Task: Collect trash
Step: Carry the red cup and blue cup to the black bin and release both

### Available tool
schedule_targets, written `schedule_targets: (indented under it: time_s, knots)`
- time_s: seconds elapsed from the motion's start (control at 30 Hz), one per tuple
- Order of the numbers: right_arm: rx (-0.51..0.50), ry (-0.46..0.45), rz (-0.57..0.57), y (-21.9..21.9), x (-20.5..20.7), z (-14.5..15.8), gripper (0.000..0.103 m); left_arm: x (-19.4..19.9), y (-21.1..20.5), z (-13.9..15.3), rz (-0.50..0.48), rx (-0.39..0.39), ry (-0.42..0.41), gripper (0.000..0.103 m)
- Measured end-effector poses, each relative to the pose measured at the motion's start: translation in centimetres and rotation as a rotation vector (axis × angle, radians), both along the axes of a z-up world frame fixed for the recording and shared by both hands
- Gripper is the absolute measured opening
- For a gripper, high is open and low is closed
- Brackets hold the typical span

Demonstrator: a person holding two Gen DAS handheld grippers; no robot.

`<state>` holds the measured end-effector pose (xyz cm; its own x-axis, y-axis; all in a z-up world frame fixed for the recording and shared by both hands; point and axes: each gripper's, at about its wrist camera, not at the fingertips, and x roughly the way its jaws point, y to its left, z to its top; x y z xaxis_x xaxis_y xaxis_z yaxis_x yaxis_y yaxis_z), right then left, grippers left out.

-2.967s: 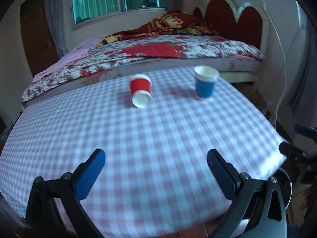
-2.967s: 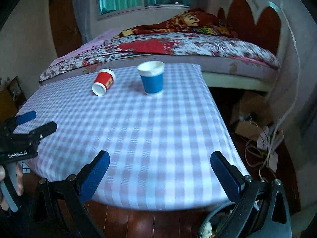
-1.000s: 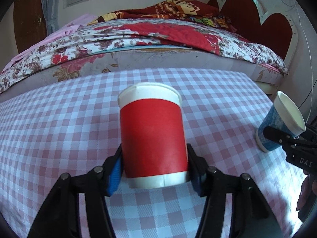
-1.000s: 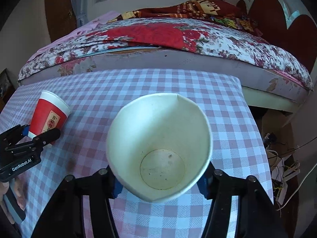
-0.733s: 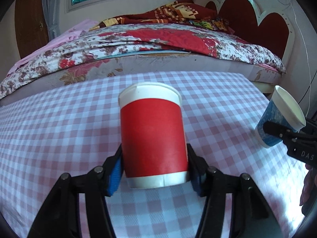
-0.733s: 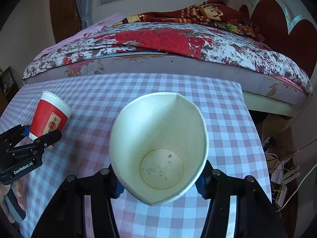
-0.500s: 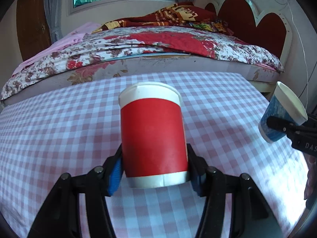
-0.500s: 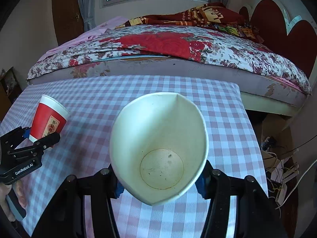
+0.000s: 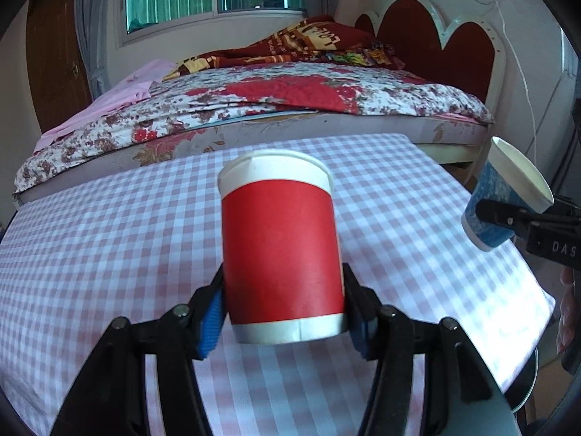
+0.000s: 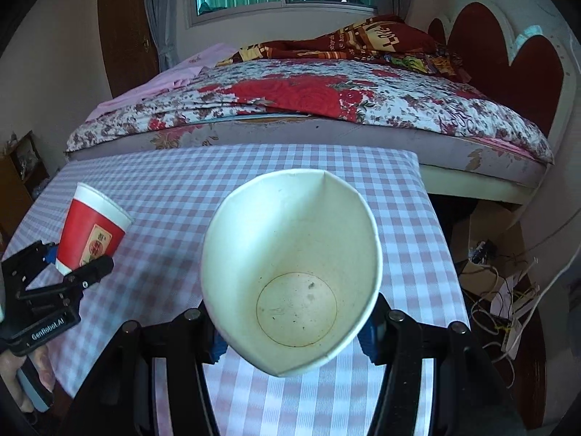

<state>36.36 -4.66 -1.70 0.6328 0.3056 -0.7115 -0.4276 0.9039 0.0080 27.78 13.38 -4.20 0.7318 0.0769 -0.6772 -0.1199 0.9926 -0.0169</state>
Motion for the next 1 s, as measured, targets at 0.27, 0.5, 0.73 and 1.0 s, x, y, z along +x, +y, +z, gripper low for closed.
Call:
schedule_targets:
  time_s: [0.27, 0.5, 0.73, 1.0]
  knots:
    - [-0.003, -0.043, -0.006, -2.7, -4.6, 2.1, 0.057, -3.2, -3.9, 2.3, -0.060, 0.005, -0.051, 0.057]
    - [-0.004, -0.070, -0.006, -4.2, -6.4, 2.7, 0.057, -5.3, -6.0, 2.5, -0.099, 0.008, -0.077, 0.057]
    - [0.002, -0.088, -0.016, -5.9, -8.6, 3.1, 0.057, -7.2, -7.6, 2.8, -0.114, -0.016, -0.099, 0.057]
    - [0.008, -0.104, -0.034, -7.9, -11.1, 3.4, 0.057, -9.2, -9.9, 3.0, -0.147, -0.030, -0.115, 0.057]
